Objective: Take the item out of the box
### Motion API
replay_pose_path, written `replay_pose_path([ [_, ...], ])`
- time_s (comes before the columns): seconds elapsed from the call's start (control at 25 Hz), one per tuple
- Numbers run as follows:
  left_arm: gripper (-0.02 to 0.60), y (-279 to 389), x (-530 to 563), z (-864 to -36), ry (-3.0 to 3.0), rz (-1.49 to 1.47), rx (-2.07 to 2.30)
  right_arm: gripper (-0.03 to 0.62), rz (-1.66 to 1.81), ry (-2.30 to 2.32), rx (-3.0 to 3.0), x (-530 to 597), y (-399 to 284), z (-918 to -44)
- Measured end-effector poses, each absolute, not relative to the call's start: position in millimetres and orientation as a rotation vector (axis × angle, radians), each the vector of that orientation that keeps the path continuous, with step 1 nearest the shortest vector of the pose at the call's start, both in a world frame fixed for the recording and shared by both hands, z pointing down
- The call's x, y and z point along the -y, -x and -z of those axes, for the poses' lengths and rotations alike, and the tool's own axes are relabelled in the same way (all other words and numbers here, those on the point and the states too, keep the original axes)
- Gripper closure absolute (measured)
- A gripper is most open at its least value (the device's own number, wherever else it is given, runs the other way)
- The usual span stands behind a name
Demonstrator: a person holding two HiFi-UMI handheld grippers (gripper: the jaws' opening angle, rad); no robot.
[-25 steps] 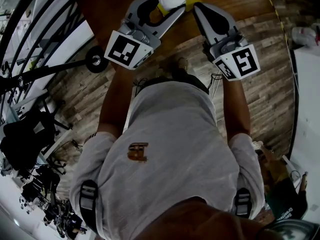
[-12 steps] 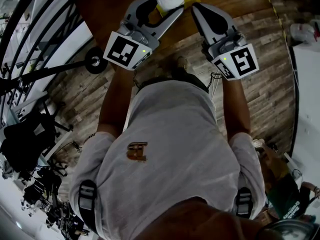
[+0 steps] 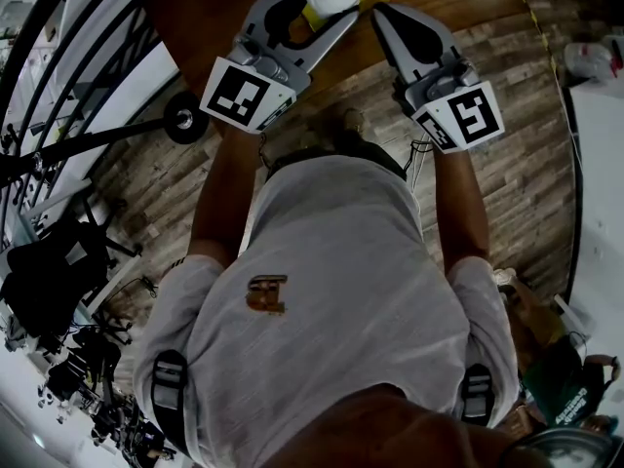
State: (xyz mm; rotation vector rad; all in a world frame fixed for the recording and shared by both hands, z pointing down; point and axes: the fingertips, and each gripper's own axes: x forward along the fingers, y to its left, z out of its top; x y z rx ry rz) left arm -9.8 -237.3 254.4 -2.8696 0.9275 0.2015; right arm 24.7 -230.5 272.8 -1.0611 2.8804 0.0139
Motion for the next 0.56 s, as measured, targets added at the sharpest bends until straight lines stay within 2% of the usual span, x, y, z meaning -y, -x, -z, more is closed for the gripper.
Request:
replay_pose_path([
  [0.56, 0.382, 2.2, 239.2, -252.7, 2.87, -0.196, -0.929, 0.563, -0.015, 1.055, -2.883, 232.0, -32.7, -270.5],
])
